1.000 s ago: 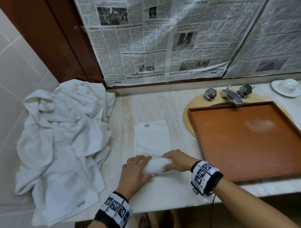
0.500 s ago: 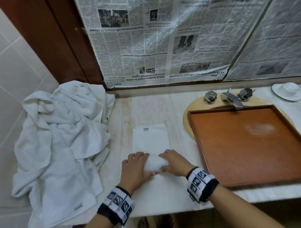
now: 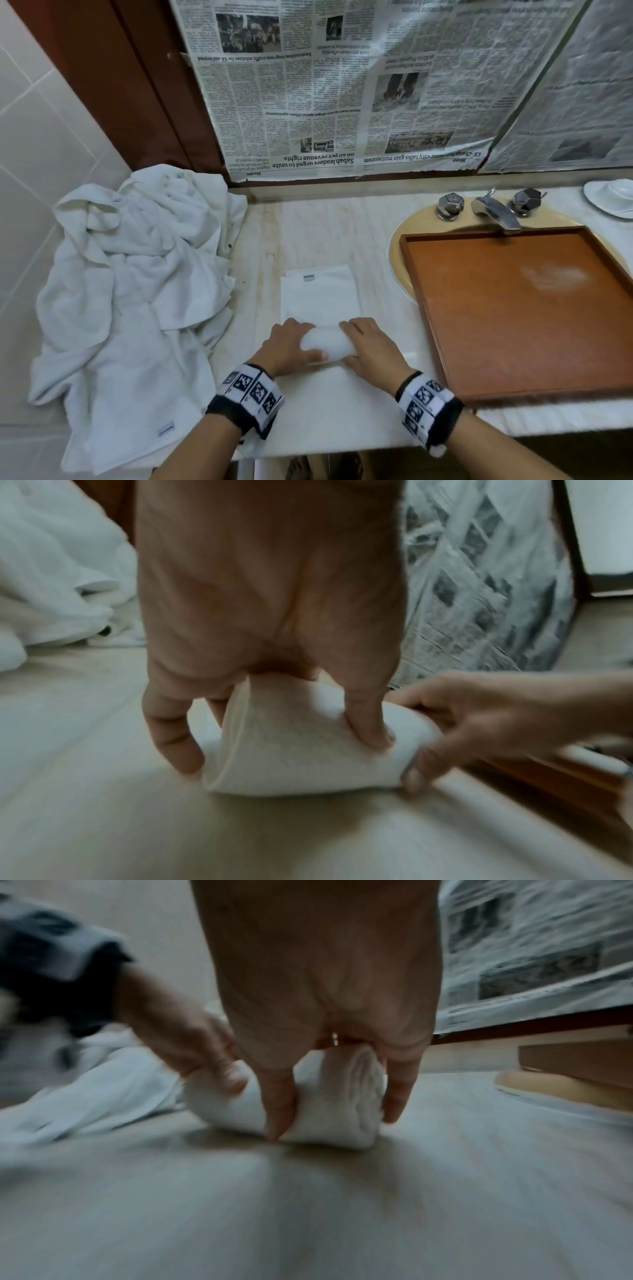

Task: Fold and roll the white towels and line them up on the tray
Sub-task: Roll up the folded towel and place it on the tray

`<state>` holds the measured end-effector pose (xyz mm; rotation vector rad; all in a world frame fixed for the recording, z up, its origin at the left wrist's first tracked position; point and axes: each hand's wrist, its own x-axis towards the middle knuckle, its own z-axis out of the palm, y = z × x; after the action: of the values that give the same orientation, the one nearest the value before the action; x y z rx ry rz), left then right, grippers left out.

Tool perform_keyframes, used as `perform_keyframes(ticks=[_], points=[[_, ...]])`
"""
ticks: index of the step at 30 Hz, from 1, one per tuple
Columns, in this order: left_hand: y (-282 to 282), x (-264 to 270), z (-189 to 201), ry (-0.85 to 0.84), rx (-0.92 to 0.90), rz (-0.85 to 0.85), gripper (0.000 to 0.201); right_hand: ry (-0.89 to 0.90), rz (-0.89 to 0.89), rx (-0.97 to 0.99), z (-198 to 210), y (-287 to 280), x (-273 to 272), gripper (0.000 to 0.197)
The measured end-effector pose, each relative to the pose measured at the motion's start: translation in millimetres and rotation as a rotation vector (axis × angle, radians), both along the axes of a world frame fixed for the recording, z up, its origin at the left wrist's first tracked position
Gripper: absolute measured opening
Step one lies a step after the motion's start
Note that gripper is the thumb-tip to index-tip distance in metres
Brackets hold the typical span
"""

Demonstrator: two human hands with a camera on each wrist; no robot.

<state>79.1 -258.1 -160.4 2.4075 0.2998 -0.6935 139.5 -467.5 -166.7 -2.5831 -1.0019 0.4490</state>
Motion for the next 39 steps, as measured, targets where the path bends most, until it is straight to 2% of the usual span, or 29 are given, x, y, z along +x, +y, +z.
perform_keyframes(ticks=[2, 5, 8, 10, 13, 15, 16, 18, 21, 23, 26, 28, 30, 31, 33, 35, 37, 39], points=[[-7.2, -10.4, -1.6, -0.111, 0.116, 0.007, 0.075, 0.194, 0.000, -0.067, 12.4, 5.4, 16.3, 0.052], [-16.9, -25.1, -2.1, -0.292, 0.232, 0.015, 0.075, 0.358, 0.015, -0.165, 27.8, 12.8, 34.3, 0.047], [-16.0, -29.8, -4.0, -0.237, 0.208, 0.006, 0.074, 0.472, -0.016, -0.183, 27.1, 10.9, 35.9, 0.047], [-9.4, -24.6, -1.2, -0.149, 0.123, 0.010, 0.077, 0.377, -0.038, -0.162, 22.8, 4.6, 23.6, 0.053], [1.3, -8.9, 9.9, -0.065, -0.031, 0.031, 0.088, 0.005, -0.059, -0.099, 13.0, -4.2, -12.4, 0.069], [4.3, -1.2, 14.9, -0.028, -0.088, 0.012, 0.083, -0.109, -0.029, -0.072, 3.4, -4.5, -24.4, 0.076], [3.8, 0.5, 15.8, -0.004, -0.063, -0.005, 0.078, -0.130, -0.026, -0.061, -1.1, -3.2, -23.0, 0.073], [-3.6, -0.8, 17.8, 0.024, 0.084, -0.041, 0.072, -0.049, -0.031, -0.073, 2.2, -0.4, -8.1, 0.059], [-16.1, -16.5, 12.8, -0.109, 0.321, -0.066, 0.081, 0.180, 0.003, -0.133, 19.0, 5.1, 19.1, 0.044], [-21.7, -28.2, 10.5, -0.206, 0.344, -0.078, 0.084, 0.336, 0.007, -0.164, 27.6, 5.8, 32.2, 0.041], [-18.1, -35.5, 6.8, -0.185, 0.272, -0.087, 0.081, 0.507, -0.032, -0.178, 31.3, 2.7, 37.0, 0.044], [-10.6, -27.9, 4.1, -0.102, 0.184, -0.070, 0.079, 0.372, -0.007, -0.242, 27.1, 3.9, 24.3, 0.049], [-1.8, -13.3, 8.1, -0.016, 0.057, -0.053, 0.079, 0.039, -0.016, -0.275, 17.7, 7.9, -1.1, 0.054], [2.7, -5.4, 9.2, 0.013, -0.013, -0.050, 0.077, -0.058, -0.041, -0.288, 14.9, 9.9, -15.2, 0.061], [7.6, 5.5, 15.3, 0.071, -0.095, -0.072, 0.067, -0.142, -0.048, -0.270, 7.7, 11.8, -30.2, 0.082], [9.4, 9.0, 15.1, 0.091, -0.120, -0.068, 0.067, -0.214, -0.031, -0.211, -1.3, 9.8, -28.0, 0.088], [2.9, 1.7, 14.1, 0.043, -0.002, -0.054, 0.085, -0.152, -0.024, -0.143, 3.0, 10.2, -16.3, 0.075], [-10.9, -13.9, 11.1, -0.056, 0.268, -0.034, 0.090, -0.023, -0.008, -0.156, 13.5, 13.8, -3.7, 0.059]])
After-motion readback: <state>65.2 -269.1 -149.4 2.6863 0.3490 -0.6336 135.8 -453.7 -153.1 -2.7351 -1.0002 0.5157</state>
